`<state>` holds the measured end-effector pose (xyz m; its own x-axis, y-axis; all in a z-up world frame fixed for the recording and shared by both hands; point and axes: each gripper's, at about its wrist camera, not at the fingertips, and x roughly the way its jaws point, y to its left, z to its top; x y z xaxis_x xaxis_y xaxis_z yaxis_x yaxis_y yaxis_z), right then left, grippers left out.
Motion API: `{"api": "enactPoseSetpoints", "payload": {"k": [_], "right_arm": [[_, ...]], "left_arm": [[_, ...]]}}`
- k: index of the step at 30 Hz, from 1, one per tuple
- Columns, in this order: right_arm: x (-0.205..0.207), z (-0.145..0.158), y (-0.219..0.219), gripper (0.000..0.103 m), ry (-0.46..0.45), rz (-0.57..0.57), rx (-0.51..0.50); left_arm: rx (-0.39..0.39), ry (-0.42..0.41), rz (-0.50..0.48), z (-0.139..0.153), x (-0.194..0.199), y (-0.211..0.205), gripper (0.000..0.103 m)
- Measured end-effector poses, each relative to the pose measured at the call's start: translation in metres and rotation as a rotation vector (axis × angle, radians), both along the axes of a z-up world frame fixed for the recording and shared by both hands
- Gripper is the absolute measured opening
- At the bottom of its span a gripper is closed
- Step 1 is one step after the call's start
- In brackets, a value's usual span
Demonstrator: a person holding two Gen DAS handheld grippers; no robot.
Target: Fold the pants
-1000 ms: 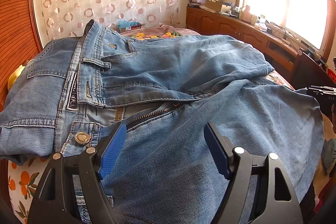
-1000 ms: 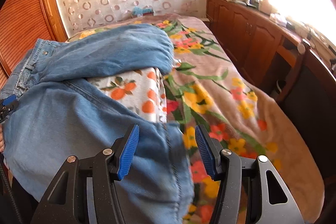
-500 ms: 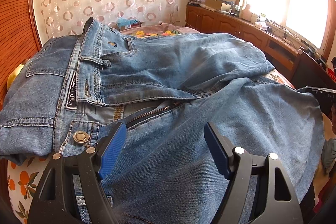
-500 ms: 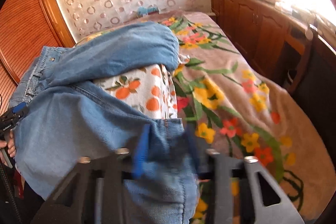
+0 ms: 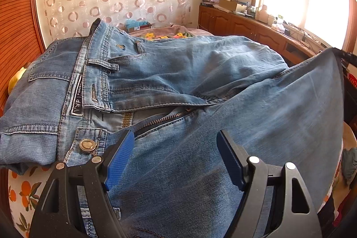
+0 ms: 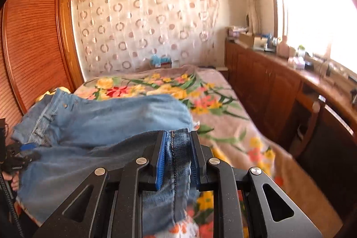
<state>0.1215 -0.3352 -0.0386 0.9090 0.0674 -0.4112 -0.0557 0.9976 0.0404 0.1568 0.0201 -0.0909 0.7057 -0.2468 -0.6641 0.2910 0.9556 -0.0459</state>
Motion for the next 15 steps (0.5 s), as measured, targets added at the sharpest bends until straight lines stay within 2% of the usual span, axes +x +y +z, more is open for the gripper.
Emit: {"api": "enactPoseSetpoints", "payload": {"k": [3,7,10,12,15], "right_arm": [[0.013,-0.011,0.004,0.021,0.048,-0.040,-0.033],[0.037,-0.046,0.001,0.023,0.232,-0.115,-0.071],[0.029,-0.064,0.002,0.035,0.250,-0.163,-0.117],[0.020,-0.070,0.001,0.045,0.253,-0.150,-0.090],[-0.001,-0.080,-0.002,0.047,0.249,-0.135,-0.050]], "left_arm": [[-0.002,-0.001,0.004,0.000,0.000,0.001,0.077],[-0.003,0.000,0.001,-0.001,0.000,0.001,0.077],[-0.003,0.001,0.002,0.000,0.000,0.001,0.077],[-0.002,0.002,0.003,0.000,0.000,0.001,0.077],[0.002,0.004,0.003,0.000,0.001,0.000,0.077]]}}
